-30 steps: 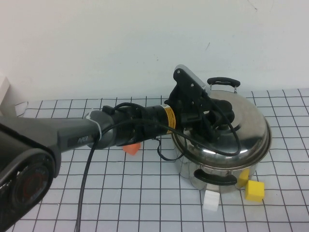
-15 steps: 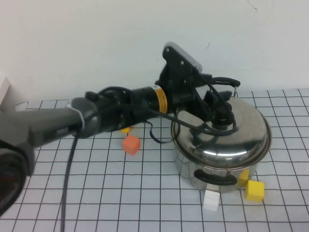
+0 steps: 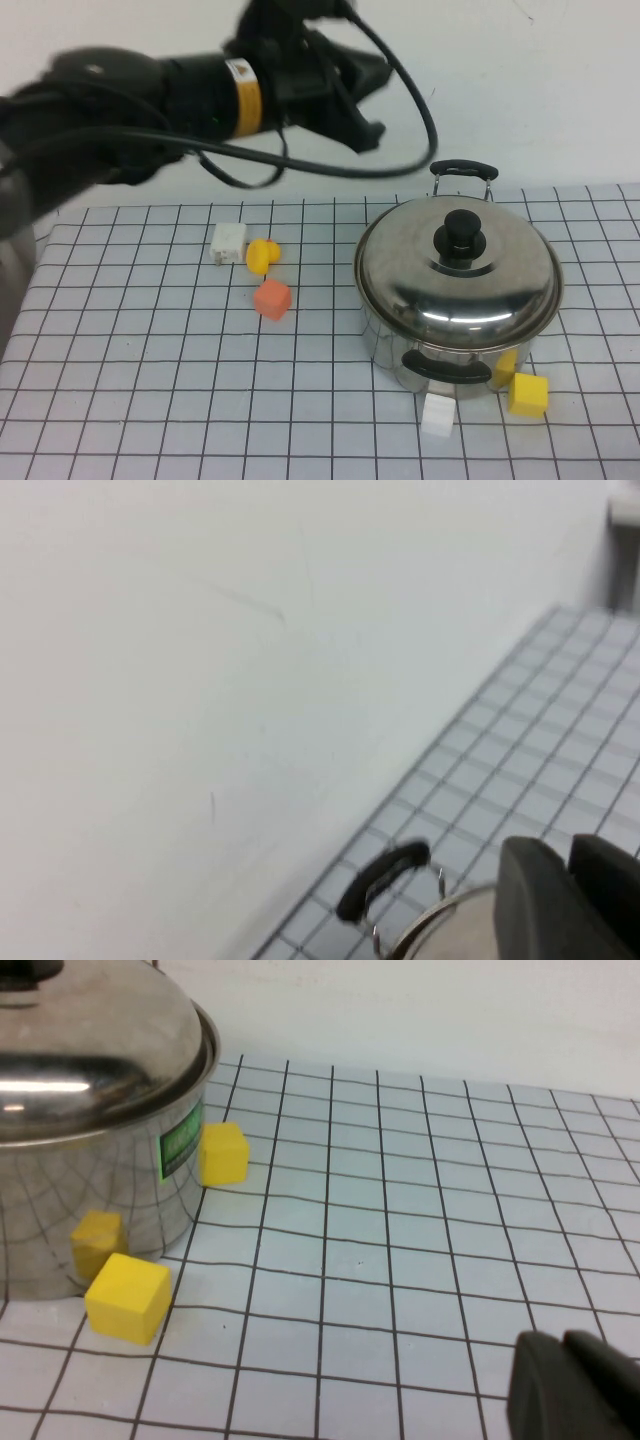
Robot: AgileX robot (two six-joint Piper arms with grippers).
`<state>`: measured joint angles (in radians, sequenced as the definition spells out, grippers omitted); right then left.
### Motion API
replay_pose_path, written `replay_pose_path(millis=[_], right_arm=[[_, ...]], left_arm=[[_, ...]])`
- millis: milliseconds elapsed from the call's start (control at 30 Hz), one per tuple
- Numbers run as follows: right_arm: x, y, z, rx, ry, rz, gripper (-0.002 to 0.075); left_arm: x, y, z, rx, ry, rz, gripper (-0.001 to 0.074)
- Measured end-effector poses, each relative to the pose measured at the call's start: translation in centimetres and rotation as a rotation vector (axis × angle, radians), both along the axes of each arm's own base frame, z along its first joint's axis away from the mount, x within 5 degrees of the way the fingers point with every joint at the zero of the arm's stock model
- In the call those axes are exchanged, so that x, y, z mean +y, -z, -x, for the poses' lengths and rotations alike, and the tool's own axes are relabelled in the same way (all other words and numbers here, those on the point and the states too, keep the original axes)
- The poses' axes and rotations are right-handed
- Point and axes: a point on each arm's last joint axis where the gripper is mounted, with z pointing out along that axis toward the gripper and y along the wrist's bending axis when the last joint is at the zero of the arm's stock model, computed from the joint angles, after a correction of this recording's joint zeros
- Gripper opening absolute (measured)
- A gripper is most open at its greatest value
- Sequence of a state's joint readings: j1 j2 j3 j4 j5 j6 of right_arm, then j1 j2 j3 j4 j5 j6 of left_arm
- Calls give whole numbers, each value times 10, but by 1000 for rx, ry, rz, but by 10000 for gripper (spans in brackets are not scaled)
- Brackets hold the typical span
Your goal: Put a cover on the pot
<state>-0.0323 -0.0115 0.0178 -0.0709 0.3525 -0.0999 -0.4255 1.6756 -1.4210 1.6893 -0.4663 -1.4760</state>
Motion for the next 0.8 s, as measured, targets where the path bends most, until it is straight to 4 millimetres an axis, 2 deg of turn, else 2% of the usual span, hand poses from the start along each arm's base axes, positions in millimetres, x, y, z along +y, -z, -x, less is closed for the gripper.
replay_pose_path(millis=[100, 200, 333, 467, 567, 800], right_arm=[[0, 0, 0, 0, 0, 0, 9], [0, 0, 0, 0, 0, 0, 9], [0, 0, 0, 0, 0, 0, 9], [0, 0, 0, 0, 0, 0, 9], [0, 0, 0, 0, 0, 0, 9], [0, 0, 0, 0, 0, 0, 9]], left_arm=[[17, -28, 19, -18, -57, 47, 15], [38, -50, 38, -80, -197, 83, 5], [73, -67, 75, -156, -377, 126, 1], [95, -60, 116, -155, -421, 152, 0], [109, -45, 149, -112, -424, 206, 0], [135, 17, 210, -22, -434, 236, 0]])
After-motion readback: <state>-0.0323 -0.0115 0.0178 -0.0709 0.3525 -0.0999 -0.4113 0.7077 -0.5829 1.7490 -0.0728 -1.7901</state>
